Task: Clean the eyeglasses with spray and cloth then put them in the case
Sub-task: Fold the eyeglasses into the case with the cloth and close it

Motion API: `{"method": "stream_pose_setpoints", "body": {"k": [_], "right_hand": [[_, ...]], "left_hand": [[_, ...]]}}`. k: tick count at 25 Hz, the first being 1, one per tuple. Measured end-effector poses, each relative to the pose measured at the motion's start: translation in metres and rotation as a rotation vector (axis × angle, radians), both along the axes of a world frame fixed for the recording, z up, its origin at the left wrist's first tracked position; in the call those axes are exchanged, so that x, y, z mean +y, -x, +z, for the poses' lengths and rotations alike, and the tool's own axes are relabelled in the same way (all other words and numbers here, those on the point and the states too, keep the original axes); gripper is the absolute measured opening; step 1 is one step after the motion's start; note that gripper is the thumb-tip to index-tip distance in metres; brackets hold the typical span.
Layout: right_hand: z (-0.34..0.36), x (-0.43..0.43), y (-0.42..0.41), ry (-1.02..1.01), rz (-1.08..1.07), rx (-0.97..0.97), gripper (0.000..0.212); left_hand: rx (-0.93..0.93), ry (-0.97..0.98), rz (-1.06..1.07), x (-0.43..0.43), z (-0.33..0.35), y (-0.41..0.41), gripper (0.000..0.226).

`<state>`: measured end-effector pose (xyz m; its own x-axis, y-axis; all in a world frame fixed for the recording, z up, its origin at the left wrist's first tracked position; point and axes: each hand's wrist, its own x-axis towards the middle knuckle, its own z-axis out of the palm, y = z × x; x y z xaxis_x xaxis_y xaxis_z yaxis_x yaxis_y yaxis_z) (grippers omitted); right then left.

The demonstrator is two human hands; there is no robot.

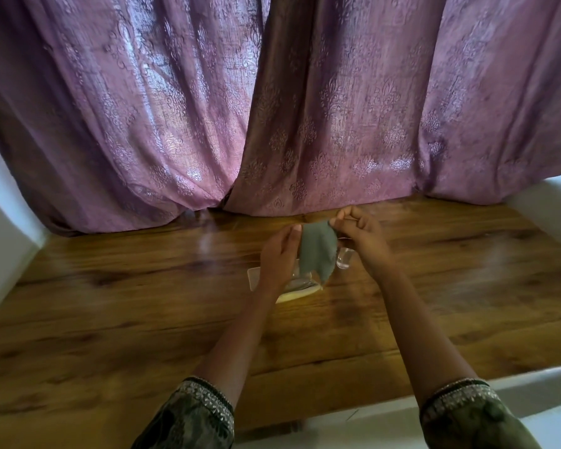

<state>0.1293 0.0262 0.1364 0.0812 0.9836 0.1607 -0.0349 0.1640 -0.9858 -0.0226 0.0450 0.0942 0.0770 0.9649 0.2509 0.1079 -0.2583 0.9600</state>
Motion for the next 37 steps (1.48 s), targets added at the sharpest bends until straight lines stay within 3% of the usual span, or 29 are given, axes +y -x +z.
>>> {"method": "stream_pose_setpoints", "body": {"k": [3,5,9,15,18,20,23,28,37], "right_hand": [[0.015,0.004,0.007,-0.014,0.065,0.002,0.021],[0.021,0.007,0.011,-0.026,0.064,0.024,0.02],[0.026,0.011,0.015,-0.006,0.012,0.025,0.015],[0.016,0.008,0.022,0.271,-0.143,-0.052,0.02],[0.011,0.002,0.024,0.33,-0.081,-0.04,0.03],[0.006,0.003,0.024,0.298,-0.035,0.01,0.031],[0.003,0.008,0.025,0.19,-0.017,0.034,0.011],[0.006,0.013,0.023,0.092,-0.072,0.021,0.02],[0.006,0.02,0.023,0.146,-0.007,-0.041,0.024]], "left_hand": [[-0.234,0.126,-0.199,-0.002,0.01,0.004,0.031],[-0.236,0.151,-0.261,0.001,0.014,0.008,0.035],[-0.223,0.166,-0.274,0.002,0.023,0.011,0.012],[-0.237,0.174,-0.17,0.01,0.027,0.012,0.018],[-0.273,0.159,-0.159,0.014,0.028,0.014,0.014],[-0.284,0.188,-0.14,0.015,0.029,0.014,0.013],[-0.259,0.231,-0.119,0.015,0.033,0.015,0.022],[-0.005,0.183,-0.101,0.021,0.035,0.023,0.012],[-0.193,0.327,-0.001,0.028,0.039,0.029,0.029]]}}
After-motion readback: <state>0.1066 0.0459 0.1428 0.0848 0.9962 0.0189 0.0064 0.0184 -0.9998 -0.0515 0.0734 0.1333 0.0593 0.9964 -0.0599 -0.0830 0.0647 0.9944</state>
